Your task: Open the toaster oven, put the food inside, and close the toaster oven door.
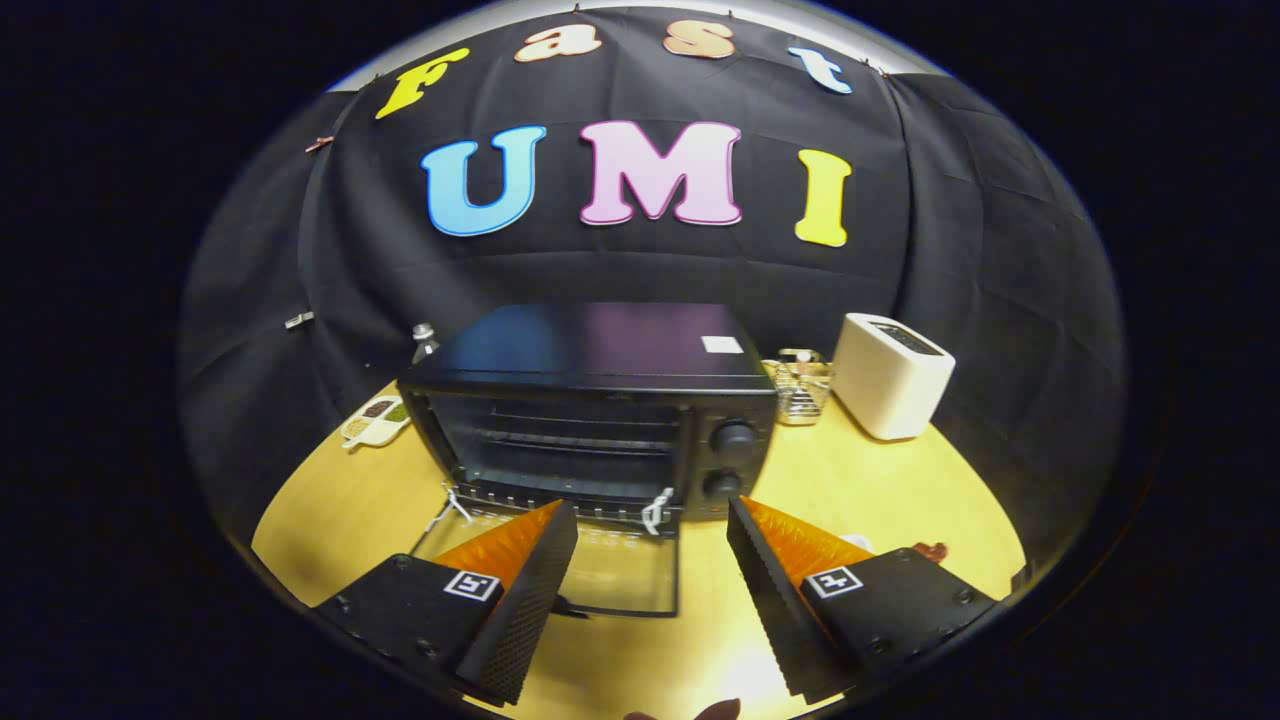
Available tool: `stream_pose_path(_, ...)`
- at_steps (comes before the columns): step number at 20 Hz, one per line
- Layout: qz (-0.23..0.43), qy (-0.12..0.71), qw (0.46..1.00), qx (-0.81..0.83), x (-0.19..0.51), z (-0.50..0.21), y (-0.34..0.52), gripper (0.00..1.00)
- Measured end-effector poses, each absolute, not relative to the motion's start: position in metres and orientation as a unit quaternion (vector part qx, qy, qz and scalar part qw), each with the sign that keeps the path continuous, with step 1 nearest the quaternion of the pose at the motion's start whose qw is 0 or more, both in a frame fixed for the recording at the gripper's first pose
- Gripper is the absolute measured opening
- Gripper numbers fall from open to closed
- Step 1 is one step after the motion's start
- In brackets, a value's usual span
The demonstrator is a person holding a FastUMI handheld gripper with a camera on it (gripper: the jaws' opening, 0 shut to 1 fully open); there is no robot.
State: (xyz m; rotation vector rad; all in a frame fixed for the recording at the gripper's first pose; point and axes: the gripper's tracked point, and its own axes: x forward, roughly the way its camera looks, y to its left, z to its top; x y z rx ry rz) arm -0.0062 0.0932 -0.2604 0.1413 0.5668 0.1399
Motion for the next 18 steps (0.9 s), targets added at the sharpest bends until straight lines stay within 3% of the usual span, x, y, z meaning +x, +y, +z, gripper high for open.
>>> stream_pose_path(9,-0.011,0.271,0.960,0.073,0.001,-0.256,-0.082,0.95)
stream_pose_path(14,0.033,0.320,0.941,0.100,0.001,-0.290,-0.117,0.97)
stream_pose_path(18,0.088,0.406,0.895,0.162,-0.010,-0.342,-0.117,0.98)
